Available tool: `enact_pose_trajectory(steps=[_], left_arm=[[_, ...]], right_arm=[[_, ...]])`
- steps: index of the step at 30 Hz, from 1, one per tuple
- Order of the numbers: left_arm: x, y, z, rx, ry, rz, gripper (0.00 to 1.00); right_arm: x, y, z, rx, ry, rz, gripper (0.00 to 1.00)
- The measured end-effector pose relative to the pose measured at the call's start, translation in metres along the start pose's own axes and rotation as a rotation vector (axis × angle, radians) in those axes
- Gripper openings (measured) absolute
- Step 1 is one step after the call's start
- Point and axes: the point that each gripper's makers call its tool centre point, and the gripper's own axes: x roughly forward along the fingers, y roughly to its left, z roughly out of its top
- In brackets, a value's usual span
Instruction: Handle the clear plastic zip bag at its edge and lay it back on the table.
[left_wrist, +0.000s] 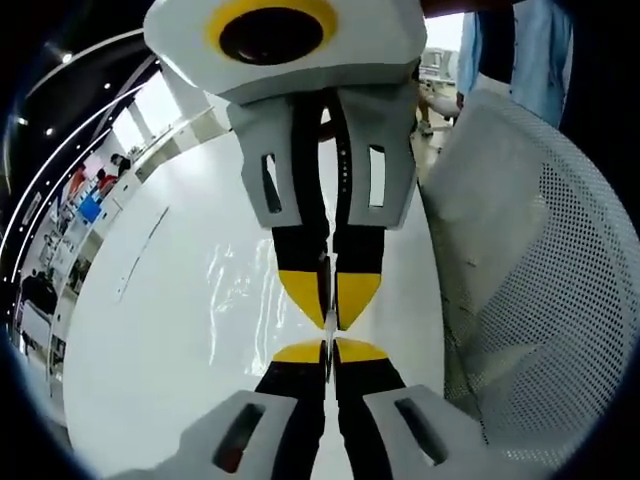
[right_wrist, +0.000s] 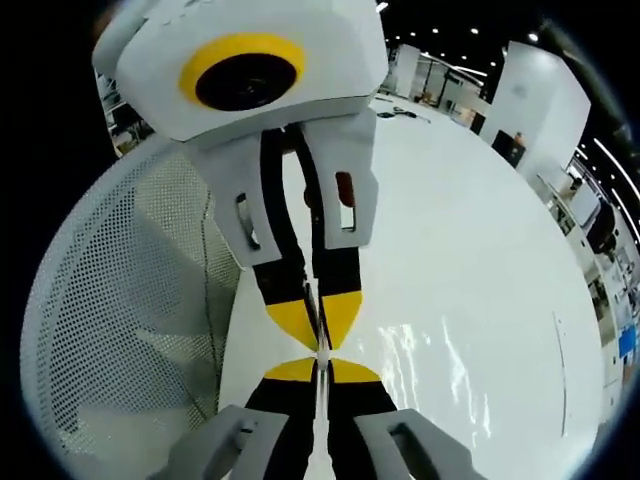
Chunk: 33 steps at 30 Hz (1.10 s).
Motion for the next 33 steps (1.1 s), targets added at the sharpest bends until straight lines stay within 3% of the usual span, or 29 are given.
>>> enact_pose_trajectory(steps=[6,8,20,23,29,33], left_arm=[[0.0003,-0.0002,0.0002,-0.018,-0.003,-0.003,0.00],[0.0008,-0.0026,-0.0004,-0.060,0.002,-0.020,0.00],[0.0008,-0.0060,0.0009,-0.053,0.006,-0.025,0.00],[0.0009,-0.0073,0.0013,-0.057,0.008,-0.032,0.00],[0.0012,-0.0081,0.0019,-0.071,0.004,-0.043,0.00],[0.0026,-0.0057,0.0008,-0.076,0.008,-0.036,0.00]], right_arm=[[-0.0011,0.0010,0.0003,-0.007,0.003,0.000,0.00],[-0.0008,0.0037,0.0003,-0.014,0.008,0.009,0.00],[0.0017,0.0077,0.0040,-0.090,0.010,0.016,0.01],[0.0022,0.0066,0.0019,-0.084,0.021,0.017,0.00],[0.0017,0.0068,0.0007,0.019,0.030,0.025,0.00],[0.0019,0.0049,-0.0001,0.011,0.033,0.022,0.00]])
